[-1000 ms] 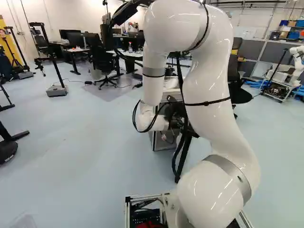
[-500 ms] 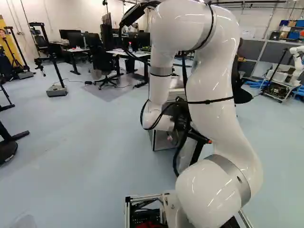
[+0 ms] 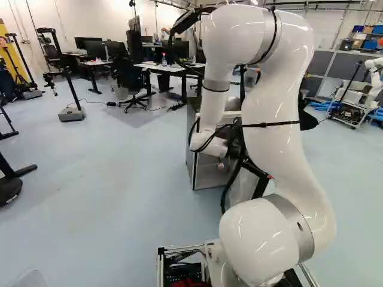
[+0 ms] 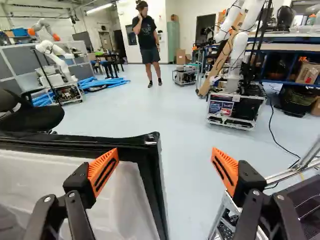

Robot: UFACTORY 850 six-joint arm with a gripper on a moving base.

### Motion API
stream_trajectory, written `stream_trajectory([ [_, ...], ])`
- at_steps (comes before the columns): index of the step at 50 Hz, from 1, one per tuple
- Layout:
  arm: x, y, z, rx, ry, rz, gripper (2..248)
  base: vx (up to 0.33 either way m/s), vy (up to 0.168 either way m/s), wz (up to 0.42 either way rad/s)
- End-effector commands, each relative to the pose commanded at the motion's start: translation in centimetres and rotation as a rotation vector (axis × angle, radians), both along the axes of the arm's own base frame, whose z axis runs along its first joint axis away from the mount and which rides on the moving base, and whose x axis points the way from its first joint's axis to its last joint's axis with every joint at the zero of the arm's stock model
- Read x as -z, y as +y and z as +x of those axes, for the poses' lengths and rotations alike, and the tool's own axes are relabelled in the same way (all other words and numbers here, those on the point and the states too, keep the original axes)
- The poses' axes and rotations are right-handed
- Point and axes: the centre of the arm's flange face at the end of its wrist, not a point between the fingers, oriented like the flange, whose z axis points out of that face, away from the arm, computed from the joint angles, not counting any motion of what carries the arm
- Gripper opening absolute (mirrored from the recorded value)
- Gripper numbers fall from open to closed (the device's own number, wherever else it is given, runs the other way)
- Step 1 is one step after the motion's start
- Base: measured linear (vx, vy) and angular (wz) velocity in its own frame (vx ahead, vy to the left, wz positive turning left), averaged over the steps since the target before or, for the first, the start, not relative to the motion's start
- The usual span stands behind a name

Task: Grab a drink from the fridge

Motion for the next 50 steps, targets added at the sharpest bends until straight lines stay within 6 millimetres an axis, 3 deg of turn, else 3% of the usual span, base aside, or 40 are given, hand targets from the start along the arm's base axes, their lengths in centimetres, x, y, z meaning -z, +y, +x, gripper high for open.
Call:
stream_trajectory([
  [50, -0.9, -11.6, 5.2, 0.281, -0.16, 0.035, 247, 0.0, 0.0, 0.0],
])
